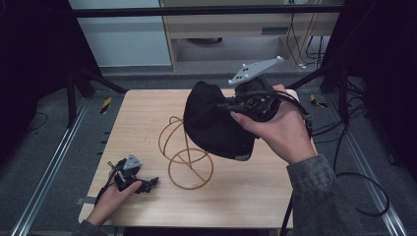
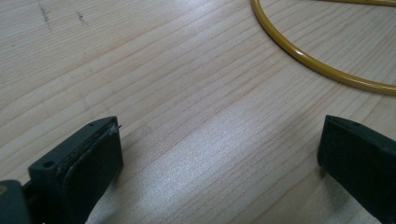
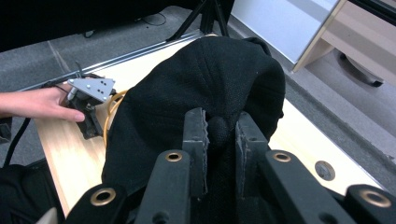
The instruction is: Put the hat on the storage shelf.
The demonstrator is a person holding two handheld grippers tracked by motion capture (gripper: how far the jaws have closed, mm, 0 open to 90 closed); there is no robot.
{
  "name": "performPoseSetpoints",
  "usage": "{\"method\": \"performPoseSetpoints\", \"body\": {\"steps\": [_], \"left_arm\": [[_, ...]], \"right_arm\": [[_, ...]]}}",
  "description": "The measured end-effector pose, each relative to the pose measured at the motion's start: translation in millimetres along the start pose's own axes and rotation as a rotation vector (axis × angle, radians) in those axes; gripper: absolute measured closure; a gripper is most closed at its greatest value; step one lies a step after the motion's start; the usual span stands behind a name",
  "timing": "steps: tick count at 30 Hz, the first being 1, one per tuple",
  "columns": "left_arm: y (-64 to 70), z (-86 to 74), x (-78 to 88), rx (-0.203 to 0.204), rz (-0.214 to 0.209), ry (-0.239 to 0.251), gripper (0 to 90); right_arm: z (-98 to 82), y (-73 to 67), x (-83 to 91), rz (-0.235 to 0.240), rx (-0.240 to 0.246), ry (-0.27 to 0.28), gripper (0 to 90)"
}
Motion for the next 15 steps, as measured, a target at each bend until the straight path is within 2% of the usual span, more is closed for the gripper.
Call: {"method": "performPoseSetpoints", "body": {"steps": [15], "left_arm": [[-0.1, 0.2, 0.0, -0.003, 0.0, -0.002, 0.0]], "right_arm": [[32.3, -8.7, -15.1, 0.034, 0.035, -0.022, 77.9]]}}
Point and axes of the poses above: each handheld gripper's, and its own axes: x roughly backward along the jaws, z roughly out of its top, y roughly to its right, the point moved 1 cm from there along -x, roughly forward along the jaws, and after that the axes turned 15 degrees about -y, right-handed, at the moved point
